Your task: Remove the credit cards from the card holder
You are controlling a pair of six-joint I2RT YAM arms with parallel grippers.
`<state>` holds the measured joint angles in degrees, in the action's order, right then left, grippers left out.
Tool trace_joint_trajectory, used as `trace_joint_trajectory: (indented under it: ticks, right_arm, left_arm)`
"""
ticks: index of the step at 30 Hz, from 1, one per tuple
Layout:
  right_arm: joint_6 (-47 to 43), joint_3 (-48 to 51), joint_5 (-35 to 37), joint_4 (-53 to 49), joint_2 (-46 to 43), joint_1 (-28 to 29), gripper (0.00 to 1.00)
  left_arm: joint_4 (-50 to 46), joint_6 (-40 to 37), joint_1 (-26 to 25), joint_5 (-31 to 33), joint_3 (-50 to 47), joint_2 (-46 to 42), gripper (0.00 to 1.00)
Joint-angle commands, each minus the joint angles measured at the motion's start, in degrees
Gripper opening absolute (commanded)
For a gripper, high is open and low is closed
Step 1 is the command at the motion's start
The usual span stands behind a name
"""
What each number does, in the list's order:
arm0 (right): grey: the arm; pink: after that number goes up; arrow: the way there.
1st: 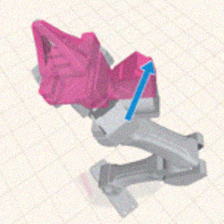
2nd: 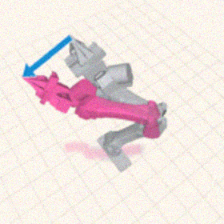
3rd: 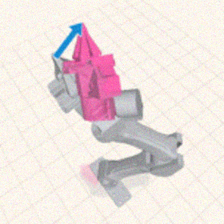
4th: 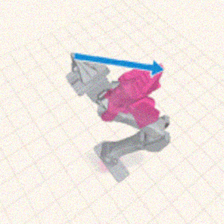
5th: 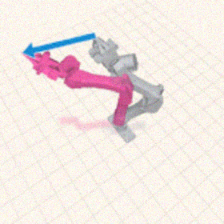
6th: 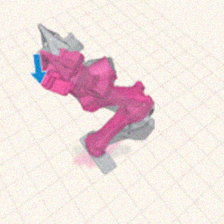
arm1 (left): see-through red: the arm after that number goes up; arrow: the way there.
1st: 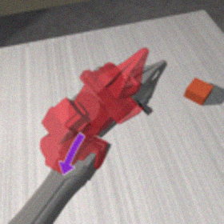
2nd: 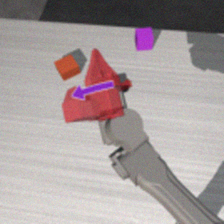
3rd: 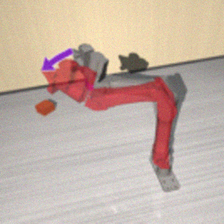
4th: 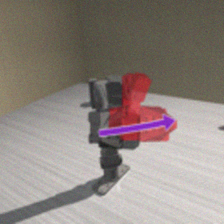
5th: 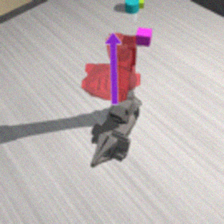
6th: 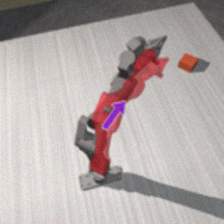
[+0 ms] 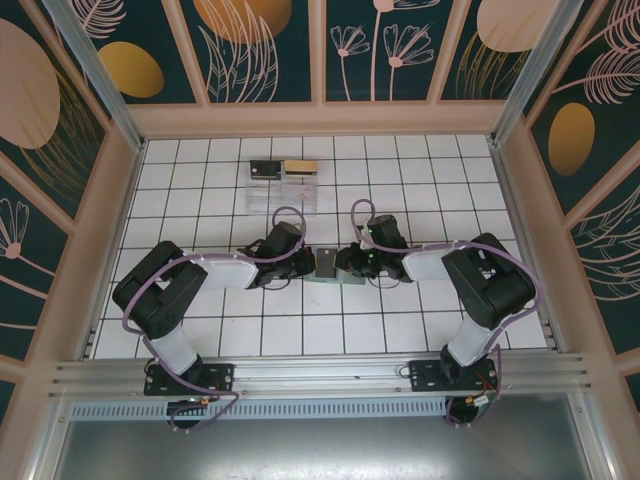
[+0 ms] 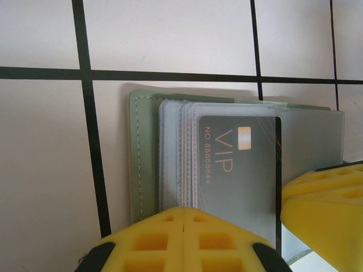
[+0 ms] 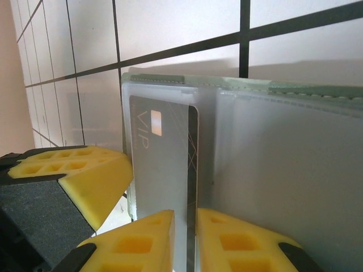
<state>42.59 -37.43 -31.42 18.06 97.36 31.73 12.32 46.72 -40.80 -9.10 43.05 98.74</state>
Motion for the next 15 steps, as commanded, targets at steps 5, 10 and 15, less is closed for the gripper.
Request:
trace_joint_trajectory:
  ticks: [5, 10, 15]
  right_arm:
    - [0.76, -1.27, -0.75, 0.92, 1.46, 0.51, 0.19]
    - [0.82, -1.02, -0.75, 1.01, 1.45, 0.38, 0.07]
    - [0.64, 0.08, -0.71, 0.92, 0.48, -0.08, 0.00]
  left_arm:
    - [-0.98, 0.57, 0.01, -1.44, -1.28, 0.31, 0.00]
    - [-0.99, 0.70, 0.08, -1.44, -1.39, 0.23, 0.00]
    - [-2.44, 1.02, 0.02, -0.87, -1.06, 0.18, 0.00]
